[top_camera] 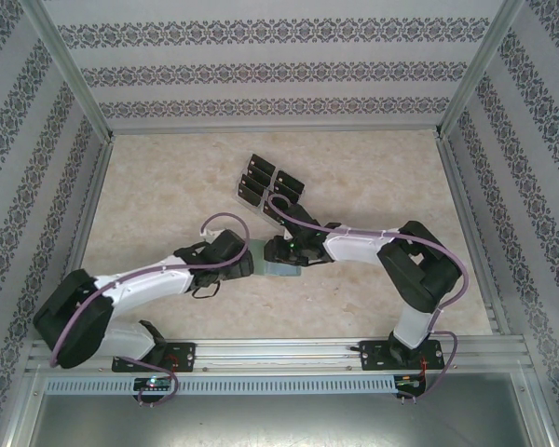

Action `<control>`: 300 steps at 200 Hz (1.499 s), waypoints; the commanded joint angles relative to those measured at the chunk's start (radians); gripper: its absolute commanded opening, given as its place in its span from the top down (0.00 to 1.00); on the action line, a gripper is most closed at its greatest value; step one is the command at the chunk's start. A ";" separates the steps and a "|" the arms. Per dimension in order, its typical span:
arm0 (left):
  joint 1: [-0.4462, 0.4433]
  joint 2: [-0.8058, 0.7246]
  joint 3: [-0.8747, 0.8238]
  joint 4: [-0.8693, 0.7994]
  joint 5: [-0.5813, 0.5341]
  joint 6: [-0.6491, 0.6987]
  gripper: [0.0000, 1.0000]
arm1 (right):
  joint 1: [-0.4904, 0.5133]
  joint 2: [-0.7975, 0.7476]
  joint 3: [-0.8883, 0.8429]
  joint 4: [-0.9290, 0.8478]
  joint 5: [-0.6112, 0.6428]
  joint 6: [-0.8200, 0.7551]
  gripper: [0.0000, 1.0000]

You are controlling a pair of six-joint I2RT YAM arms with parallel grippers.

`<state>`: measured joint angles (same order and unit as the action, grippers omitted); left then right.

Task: Put the credit cards into the card holder
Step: Flip over the card slot in the card holder.

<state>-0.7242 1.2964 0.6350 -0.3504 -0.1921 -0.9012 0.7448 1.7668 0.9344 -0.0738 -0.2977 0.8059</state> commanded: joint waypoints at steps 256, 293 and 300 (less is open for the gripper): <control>0.080 -0.456 -0.108 -0.265 -0.243 -0.145 0.00 | 0.162 0.216 0.525 -0.140 -0.084 0.004 0.58; 0.080 -0.521 -0.092 -0.310 -0.281 -0.121 0.00 | 0.128 0.188 0.608 -0.185 -0.069 -0.025 0.58; 0.081 -0.513 -0.080 -0.309 -0.278 -0.101 0.00 | 0.119 0.171 0.596 -0.188 -0.064 -0.030 0.58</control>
<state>-0.6525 0.7860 0.5442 -0.5911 -0.4282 -1.0267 0.8894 1.9800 1.5169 -0.2199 -0.3584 0.8051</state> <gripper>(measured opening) 0.999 0.421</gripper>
